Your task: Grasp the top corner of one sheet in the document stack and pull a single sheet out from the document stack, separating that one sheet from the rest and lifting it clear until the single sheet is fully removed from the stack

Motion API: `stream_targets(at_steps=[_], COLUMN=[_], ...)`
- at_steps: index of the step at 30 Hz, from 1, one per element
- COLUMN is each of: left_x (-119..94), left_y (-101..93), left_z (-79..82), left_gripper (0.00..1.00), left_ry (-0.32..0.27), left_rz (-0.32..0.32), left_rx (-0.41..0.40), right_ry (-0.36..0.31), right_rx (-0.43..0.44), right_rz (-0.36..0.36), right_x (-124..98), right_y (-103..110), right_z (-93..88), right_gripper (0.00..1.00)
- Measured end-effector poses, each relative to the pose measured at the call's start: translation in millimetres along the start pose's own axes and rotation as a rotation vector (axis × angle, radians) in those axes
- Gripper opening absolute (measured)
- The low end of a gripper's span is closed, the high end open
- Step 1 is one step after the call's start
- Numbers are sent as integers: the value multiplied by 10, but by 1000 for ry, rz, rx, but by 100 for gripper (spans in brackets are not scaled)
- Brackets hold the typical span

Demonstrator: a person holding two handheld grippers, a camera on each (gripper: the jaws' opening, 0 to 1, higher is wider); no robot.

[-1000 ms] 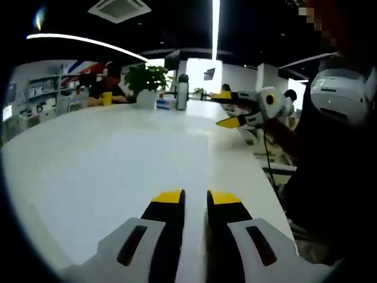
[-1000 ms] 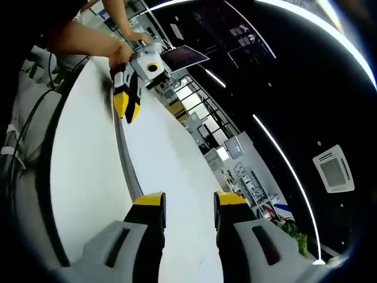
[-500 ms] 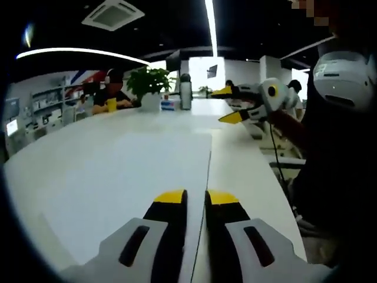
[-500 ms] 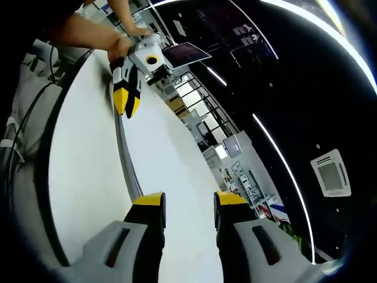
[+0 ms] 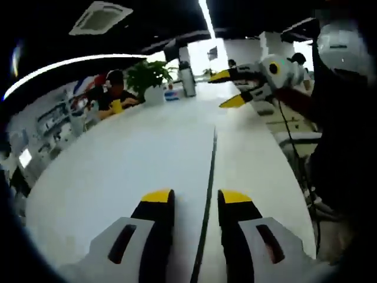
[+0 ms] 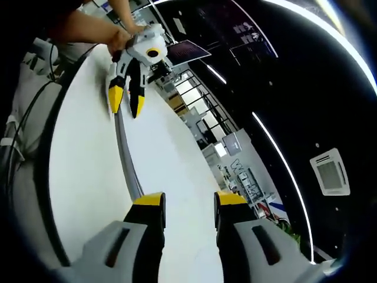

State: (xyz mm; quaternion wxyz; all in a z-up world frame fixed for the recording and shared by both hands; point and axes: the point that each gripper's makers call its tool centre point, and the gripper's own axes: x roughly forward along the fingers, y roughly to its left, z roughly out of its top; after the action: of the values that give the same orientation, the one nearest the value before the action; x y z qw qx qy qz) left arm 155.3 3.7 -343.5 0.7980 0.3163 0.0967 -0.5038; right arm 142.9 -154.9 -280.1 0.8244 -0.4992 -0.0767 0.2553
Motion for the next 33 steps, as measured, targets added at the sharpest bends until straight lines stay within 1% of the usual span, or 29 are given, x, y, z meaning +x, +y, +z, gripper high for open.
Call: stream_targets(at_steps=[1, 2, 3, 5, 6, 7, 8, 9, 10, 17, 20, 22, 24, 25, 26, 28, 31, 33], left_x=[34, 66, 95, 136, 126, 123, 127, 125, 123, 102, 89, 72, 67, 62, 63, 53, 50, 48], left_y=[-50, -94, -113, -110, -68, -52, -82, -88, -96, -127, -129, -114, -123, -110, -113, -100, -84, -73], left_z=[4, -1, 17, 42, 24, 36, 25, 26, 23, 13, 11, 12, 2, 9, 7, 15, 20, 30], left_gripper=[27, 25, 25, 23, 19, 19, 18, 18, 17, 13, 12, 12, 12, 13, 13, 14, 14, 15], left_ry=[37, 76, 90, 115, 138, 140, 150, 157, 165, 209, 217, 217, 203, 191, 178, 145, 110, 78], left_rz=[-2, -12, -11, 3, 24, 29, 23, 25, 26, 45, 49, 47, 15, -1, -20, -73, -126, -166], left_rx=[37, 24, 22, 43, 73, 111, 98, 110, 136, 231, 252, 250, 192, 182, 151, 39, -40, -142], right_ry=[0, -1, -3, -5, -5, -4, -2, 0, 4, 16, 14, 16, 19, 20, 21, 20, 17, 18], right_rx=[-2, -4, -5, -8, -10, -10, -8, -7, -5, 2, 4, 4, 8, 10, 9, 9, 14, 13], right_rz=[-1, -2, -2, -2, -4, -5, -8, -10, -13, -26, -27, -29, -30, -31, -31, -32, -30, -31], right_x=[2, 3, 2, -4, -15, -25, -37, -49, -60, -104, -113, -120, -125, -126, -127, -129, -130, -134], right_y=[-2, -5, -5, -4, -9, -12, -19, -25, -34, -63, -66, -68, -69, -69, -69, -64, -54, -52], right_z=[5, 10, 19, 30, 30, 27, 19, 10, -5, -62, -63, -73, -87, -94, -99, -100, -97, -104], right_gripper=[33, 33, 33, 33, 33, 33, 33, 33, 33, 33, 33, 33, 33, 33, 33, 33, 33, 33])
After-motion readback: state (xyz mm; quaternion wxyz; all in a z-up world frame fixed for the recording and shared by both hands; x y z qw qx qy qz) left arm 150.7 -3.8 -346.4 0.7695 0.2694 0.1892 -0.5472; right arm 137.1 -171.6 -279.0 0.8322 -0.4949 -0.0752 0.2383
